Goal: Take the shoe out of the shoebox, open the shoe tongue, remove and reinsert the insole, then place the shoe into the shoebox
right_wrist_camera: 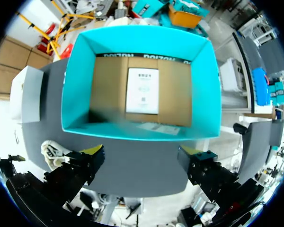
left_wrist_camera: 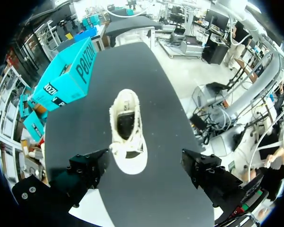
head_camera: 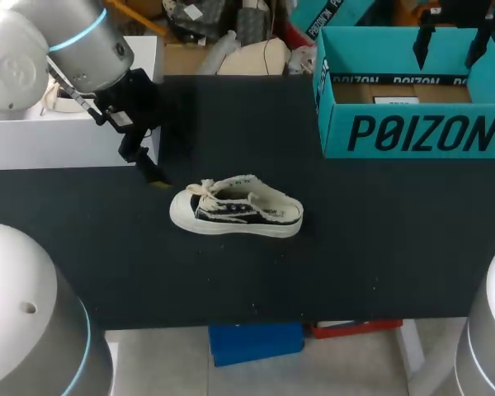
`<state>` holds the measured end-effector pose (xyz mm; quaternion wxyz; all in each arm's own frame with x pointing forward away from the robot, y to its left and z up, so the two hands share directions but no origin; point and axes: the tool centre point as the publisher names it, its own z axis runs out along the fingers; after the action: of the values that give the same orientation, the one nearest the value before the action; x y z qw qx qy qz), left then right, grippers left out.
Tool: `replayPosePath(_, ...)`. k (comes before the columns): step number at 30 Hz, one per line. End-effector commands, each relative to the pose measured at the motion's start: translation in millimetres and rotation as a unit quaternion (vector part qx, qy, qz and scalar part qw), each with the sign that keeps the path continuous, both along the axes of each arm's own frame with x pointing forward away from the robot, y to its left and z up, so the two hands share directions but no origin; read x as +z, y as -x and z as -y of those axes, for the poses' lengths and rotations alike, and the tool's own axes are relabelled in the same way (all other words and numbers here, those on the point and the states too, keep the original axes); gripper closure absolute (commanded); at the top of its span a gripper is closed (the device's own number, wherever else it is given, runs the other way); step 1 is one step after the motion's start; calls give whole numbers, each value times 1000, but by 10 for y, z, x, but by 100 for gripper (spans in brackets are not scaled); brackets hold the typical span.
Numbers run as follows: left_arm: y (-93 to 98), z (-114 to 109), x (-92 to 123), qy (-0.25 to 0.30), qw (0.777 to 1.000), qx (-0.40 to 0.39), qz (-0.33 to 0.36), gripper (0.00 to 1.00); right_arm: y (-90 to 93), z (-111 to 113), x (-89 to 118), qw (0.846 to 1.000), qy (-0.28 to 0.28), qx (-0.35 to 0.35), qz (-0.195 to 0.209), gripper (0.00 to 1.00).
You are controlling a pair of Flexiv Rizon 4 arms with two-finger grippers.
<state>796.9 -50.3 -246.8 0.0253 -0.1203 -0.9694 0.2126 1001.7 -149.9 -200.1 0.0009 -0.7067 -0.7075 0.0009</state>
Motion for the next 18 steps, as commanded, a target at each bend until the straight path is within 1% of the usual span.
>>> replayPosePath(1,9,-4,-12,0,1000,0,2,0,2,0,1,1000,0,0,0,0)
replayPosePath(9,9,-4,-12,0,1000,0,2,0,2,0,1,1000,0,0,0,0)
replayPosePath(13,-14,-80,11,55,998,21,-3,0,2,0,1,1000,0,0,0,0)
replayPosePath(14,-44,-86,10,54,998,30,0,0,2,0,1,1000,0,0,0,0)
replayPosePath(16,-70,-85,21,71,996,45,5,0,2,0,1,1000,0,0,0,0)
replayPosePath(18,-76,-75,14,90,995,47,-11,0,2,0,1,1000,0,0,0,0)
